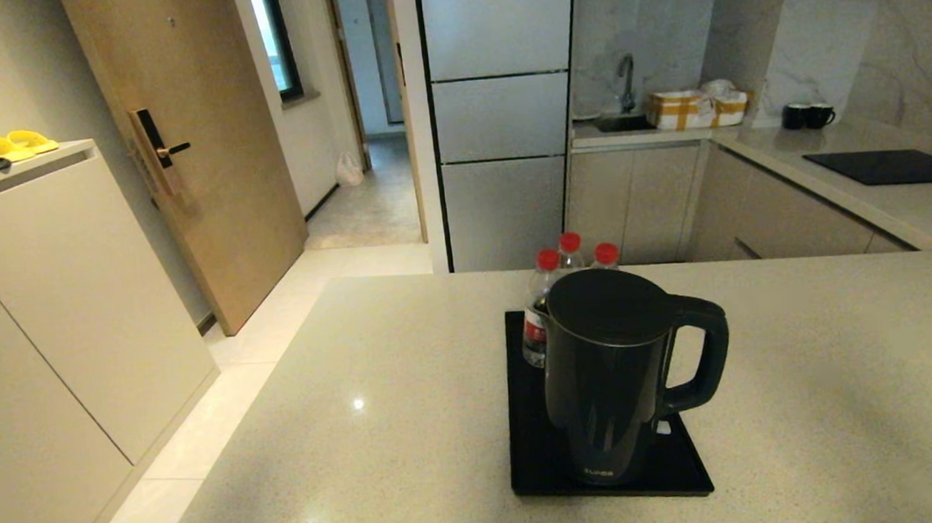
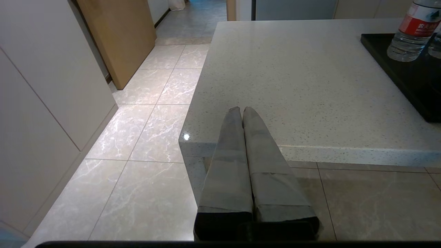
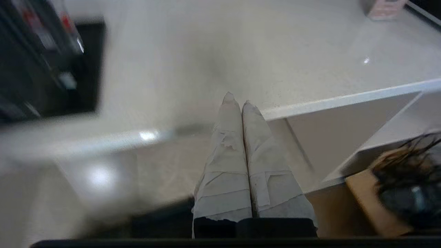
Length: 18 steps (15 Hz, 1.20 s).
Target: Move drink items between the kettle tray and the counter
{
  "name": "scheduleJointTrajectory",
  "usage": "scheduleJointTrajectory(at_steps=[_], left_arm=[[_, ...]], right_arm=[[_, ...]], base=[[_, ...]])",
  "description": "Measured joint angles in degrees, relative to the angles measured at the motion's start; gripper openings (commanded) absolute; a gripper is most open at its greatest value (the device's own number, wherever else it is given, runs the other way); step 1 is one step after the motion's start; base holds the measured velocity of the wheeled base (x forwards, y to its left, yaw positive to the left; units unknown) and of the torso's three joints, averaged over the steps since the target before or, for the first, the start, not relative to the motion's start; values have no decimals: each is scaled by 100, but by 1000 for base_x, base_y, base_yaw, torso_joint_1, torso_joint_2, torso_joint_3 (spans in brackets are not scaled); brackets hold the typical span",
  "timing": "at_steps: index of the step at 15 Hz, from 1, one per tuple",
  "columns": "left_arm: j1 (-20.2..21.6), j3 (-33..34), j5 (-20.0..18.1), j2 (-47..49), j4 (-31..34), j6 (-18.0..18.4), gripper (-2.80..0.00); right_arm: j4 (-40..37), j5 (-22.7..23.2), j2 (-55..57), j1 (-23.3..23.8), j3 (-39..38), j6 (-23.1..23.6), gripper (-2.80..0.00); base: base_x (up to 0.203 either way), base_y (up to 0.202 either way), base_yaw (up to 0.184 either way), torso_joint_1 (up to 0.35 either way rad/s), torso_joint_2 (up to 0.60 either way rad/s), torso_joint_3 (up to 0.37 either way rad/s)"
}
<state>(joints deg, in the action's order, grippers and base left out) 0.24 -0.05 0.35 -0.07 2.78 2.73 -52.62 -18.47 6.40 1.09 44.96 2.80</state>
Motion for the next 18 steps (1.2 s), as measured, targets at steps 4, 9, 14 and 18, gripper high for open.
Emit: scheduleJointTrajectory(at_steps=[4,9,14,18], left_arm=[[0,2,-2,0,-4,-2,-280],[0,0,0,0,-4,-3,-280],[0,0,-5,0,-4,-2,-280],[0,0,-2,0,-3,-4,-280]], right_arm=[[2194,434,-525,-71,-2277,436,-280],[5417,1646,-639,-87,-4391,1190,-280],[5545,1805,-640,-85,-4493,1116,-280],[5472,1909,-640,-87,-4496,-359,-280]], base=[[0,0,0,0,0,0],[0,0,0,0,0,0],[0,0,0,0,0,0],[0,0,0,0,0,0]])
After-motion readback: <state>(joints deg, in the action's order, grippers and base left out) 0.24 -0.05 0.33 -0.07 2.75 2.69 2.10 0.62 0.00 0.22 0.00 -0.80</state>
